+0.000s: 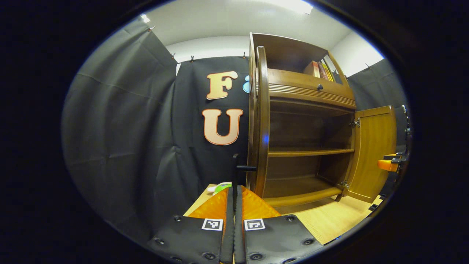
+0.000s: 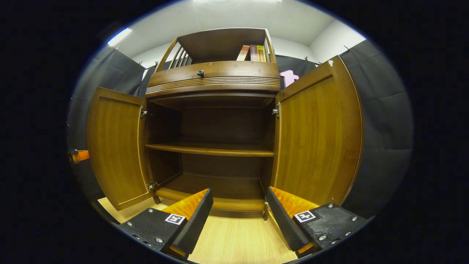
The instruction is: Open the right door of the double-door shoe cabinet with the right hand, and open the left door with the left hand.
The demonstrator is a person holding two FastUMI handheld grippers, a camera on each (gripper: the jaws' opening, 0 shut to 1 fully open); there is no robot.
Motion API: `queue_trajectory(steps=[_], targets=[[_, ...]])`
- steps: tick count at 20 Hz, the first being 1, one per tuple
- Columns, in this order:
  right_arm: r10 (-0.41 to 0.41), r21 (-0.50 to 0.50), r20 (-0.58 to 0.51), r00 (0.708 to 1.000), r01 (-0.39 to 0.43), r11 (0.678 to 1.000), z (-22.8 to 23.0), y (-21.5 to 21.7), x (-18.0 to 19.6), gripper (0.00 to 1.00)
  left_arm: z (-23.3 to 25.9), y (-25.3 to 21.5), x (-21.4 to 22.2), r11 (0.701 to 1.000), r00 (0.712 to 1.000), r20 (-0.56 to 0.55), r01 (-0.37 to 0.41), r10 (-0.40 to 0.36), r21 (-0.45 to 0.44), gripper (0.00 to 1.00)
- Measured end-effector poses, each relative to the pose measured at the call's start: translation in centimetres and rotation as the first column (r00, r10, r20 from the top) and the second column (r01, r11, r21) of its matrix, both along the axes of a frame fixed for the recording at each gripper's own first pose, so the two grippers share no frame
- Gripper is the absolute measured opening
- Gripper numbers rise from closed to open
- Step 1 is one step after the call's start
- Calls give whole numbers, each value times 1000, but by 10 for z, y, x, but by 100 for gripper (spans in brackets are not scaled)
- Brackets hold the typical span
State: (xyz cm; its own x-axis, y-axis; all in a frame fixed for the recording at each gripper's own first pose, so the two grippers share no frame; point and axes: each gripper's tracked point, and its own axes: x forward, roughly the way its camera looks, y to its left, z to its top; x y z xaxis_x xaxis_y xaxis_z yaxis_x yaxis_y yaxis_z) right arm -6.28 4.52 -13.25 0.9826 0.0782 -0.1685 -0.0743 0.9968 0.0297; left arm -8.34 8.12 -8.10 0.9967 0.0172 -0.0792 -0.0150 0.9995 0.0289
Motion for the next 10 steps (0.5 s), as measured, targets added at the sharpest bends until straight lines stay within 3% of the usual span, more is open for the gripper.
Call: queue_trajectory(steps=[4, 10], targets=[[-11, 8, 3, 1000, 11, 1000, 0, -7, 2, 100, 17, -26, -13, 999, 999, 22, 40, -40, 14, 7], [-10, 2, 21, 1000, 10, 1000, 9, -14, 4, 100, 38, -67, -13, 992, 992, 31, 122, -120, -40, 7]])
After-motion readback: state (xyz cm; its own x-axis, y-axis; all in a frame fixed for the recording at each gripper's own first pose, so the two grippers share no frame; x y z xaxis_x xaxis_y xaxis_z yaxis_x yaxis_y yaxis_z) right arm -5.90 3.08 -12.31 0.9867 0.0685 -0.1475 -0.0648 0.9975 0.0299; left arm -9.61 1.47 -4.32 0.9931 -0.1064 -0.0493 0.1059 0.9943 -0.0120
